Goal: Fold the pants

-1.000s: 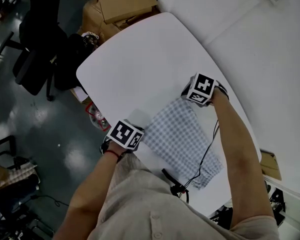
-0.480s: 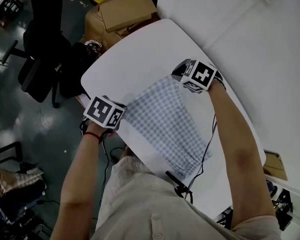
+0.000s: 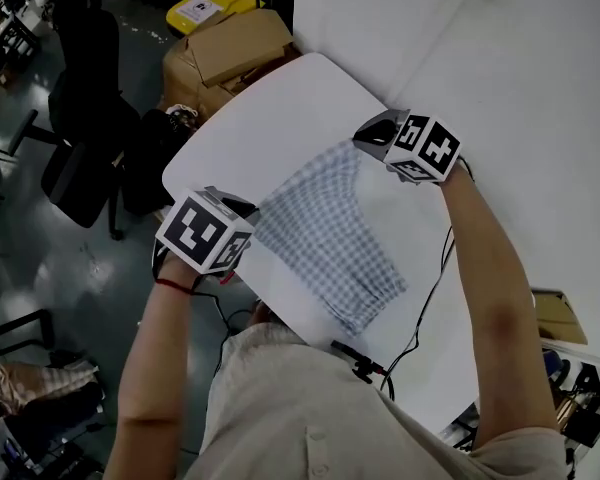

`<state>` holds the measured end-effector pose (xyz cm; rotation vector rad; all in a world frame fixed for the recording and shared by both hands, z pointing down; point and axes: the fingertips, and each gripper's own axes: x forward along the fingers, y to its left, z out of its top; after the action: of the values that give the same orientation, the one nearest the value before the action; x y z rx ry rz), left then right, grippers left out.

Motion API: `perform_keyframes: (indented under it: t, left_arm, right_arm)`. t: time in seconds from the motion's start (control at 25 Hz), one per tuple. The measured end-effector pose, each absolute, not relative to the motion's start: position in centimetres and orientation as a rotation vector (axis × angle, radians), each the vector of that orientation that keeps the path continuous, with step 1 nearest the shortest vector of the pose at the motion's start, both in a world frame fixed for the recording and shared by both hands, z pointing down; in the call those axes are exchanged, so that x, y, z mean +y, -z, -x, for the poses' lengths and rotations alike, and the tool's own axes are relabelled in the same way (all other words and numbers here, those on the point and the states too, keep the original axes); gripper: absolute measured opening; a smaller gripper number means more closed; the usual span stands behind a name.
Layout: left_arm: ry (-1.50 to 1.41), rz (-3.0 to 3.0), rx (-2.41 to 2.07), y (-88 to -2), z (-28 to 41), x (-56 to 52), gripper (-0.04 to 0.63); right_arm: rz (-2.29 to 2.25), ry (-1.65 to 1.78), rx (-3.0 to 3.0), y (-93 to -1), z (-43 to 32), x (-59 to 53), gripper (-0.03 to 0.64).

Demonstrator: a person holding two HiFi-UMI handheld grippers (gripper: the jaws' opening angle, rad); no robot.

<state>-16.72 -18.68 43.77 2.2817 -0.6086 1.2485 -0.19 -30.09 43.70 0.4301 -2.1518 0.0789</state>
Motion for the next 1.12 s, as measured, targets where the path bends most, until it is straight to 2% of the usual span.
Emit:
perform_keyframes:
  t: [0.24, 0.72, 1.12]
  left_arm:
    - [-1.254, -2.324, -0.543, -42.6, 12.1, -11.7, 0.023]
    - [-1.368, -2.340, -0.345, -45.3, 3.4, 2.8, 0.023]
    - [-1.399, -2.308, -0.371, -52.8, -1.6, 8.7, 0.023]
  right_arm:
    - [-0.439, -0.080, -2.236, -41.9, -4.6, -22.7, 0.026]
    - [-0.460, -0.156, -2.239, -44.3, -12.5, -8.5, 0.026]
    - [-0.547, -0.229, -2.139, -52.0, -17.1, -1.9, 0.026]
